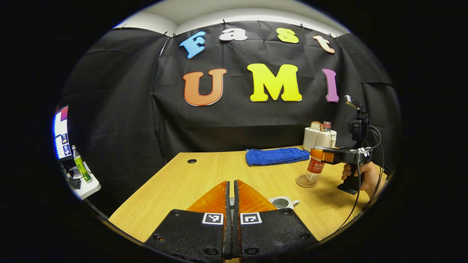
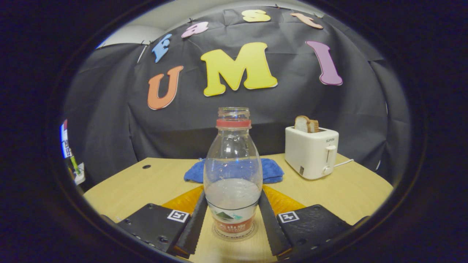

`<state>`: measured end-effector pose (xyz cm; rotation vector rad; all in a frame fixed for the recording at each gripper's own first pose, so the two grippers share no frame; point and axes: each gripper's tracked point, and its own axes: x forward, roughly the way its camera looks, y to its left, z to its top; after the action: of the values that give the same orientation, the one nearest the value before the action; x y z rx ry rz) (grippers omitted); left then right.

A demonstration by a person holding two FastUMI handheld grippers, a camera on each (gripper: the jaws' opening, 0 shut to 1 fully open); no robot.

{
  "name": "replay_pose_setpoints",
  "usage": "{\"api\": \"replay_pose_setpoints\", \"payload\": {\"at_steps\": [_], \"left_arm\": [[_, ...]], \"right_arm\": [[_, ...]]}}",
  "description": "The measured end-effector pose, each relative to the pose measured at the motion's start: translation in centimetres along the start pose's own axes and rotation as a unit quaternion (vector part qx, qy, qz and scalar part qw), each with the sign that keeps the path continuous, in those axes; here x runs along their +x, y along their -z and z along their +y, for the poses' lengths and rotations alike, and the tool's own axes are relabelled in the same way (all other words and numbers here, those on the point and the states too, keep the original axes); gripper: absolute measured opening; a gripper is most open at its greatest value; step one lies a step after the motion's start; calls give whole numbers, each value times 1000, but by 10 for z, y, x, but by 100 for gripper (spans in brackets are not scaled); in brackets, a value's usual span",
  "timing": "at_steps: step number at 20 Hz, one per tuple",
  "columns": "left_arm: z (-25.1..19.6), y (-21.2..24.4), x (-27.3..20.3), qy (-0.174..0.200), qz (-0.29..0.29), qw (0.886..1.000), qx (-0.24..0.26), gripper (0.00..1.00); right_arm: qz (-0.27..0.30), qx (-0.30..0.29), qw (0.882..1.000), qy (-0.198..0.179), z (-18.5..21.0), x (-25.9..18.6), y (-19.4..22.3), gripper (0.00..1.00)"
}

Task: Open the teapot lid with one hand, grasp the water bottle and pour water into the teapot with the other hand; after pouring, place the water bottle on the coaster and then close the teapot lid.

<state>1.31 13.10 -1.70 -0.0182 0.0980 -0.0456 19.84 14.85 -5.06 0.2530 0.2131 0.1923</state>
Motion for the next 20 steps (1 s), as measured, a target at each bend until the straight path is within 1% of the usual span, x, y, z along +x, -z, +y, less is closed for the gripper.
{"api": "replay_pose_setpoints", "payload": {"at_steps": [1, 2, 3, 5, 9, 13, 16, 17, 18, 20], "left_arm": [[0, 1, 2, 0, 2, 1000, 0, 3], [2, 2, 1, -1, 4, 1000, 0, 3], [3, 4, 3, -3, 7, 1000, 0, 3], [5, 7, 5, -6, 12, 1000, -1, 3], [9, 9, 6, -9, 15, 1000, -5, 3], [6, 12, 6, -7, 19, 1000, 1, 3], [1, 11, 6, -3, 19, 1000, 7, 3], [1, 11, 6, -2, 20, 1000, 8, 3], [-1, 11, 6, -2, 20, 1000, 10, 3], [-1, 11, 6, -1, 21, 1000, 13, 3]], "right_arm": [[2, -1, 1000, -1, 2, 3, 3, 75], [0, -1, 1000, 1, 1, 6, 4, 74], [0, -2, 1000, 0, 1, 10, 8, 75], [8, -4, 1000, 5, -2, 15, 15, 75], [0, 3, 1000, 4, -4, 16, 14, 74], [3, 3, 1000, 0, -4, 15, 17, 77], [12, -5, 1000, -13, 3, 15, 22, 78], [15, -9, 1000, -11, 2, 16, 23, 77], [18, -14, 1000, -10, 2, 16, 25, 79], [20, -21, 1000, -12, 4, 15, 27, 80]]}}
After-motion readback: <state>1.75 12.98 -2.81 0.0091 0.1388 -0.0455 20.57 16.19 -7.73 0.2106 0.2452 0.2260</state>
